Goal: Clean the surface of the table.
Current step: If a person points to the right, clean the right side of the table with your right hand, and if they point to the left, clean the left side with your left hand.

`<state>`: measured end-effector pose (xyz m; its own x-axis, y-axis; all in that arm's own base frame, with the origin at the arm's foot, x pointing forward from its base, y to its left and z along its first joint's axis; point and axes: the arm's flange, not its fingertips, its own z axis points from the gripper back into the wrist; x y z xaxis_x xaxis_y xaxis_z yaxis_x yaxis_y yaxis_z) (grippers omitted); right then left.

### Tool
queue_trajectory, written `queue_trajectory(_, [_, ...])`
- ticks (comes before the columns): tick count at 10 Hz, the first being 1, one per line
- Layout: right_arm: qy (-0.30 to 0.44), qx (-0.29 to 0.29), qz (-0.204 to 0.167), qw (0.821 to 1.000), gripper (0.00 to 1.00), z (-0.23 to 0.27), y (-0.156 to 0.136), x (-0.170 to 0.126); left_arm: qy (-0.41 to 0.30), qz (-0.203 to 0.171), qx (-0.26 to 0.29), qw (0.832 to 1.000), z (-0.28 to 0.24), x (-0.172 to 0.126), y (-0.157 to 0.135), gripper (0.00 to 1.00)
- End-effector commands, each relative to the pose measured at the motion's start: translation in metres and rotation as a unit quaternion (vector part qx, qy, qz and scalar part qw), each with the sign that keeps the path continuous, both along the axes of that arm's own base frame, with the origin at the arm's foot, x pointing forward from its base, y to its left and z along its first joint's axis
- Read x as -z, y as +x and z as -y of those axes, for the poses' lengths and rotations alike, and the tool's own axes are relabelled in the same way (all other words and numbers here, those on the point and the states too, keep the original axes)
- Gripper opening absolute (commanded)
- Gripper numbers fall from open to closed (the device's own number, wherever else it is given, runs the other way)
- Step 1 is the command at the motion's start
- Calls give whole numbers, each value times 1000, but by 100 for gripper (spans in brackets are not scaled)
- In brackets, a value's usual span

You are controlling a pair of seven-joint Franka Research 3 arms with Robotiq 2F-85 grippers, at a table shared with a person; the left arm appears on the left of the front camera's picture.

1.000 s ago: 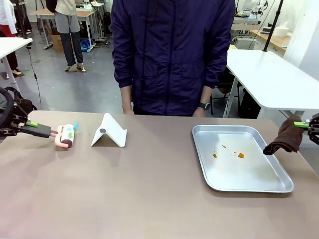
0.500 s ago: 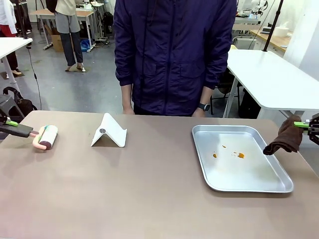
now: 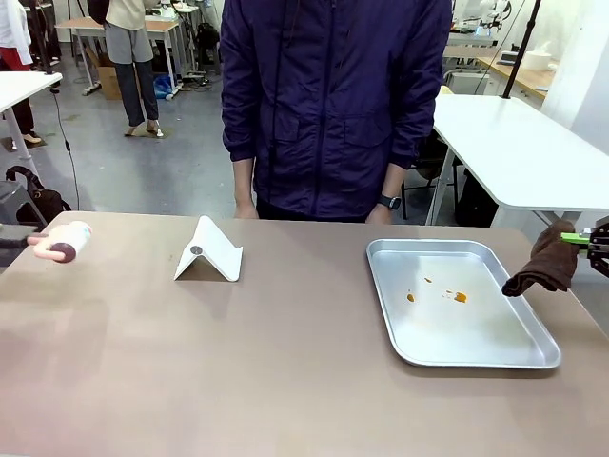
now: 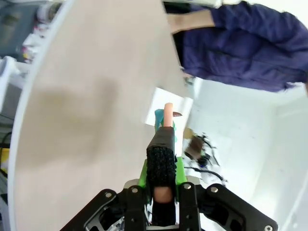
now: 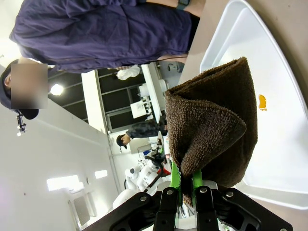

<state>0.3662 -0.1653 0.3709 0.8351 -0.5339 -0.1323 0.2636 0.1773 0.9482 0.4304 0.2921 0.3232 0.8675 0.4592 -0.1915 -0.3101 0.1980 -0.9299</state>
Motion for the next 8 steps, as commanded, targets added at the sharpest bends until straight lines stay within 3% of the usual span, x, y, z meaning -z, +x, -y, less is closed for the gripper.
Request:
queue_trajectory(1, [4, -3, -10, 1000, 0, 0, -1, -6, -36, 40, 11, 998, -13, -17, -7, 22])
queue_trajectory(3, [4, -3, -10, 1000, 0, 0, -1, -6, -61, 85, 31, 994, -17, -36, -34, 22])
queue_trajectory(6, [4, -3, -10, 1000, 0, 0, -1, -6, -79, 183, 19, 980, -20, -55, -105, 22])
queue_trajectory(8, [4, -3, -10, 1000, 0, 0, -1, -6, -68, 195, 8, 978, -12, -51, -127, 22])
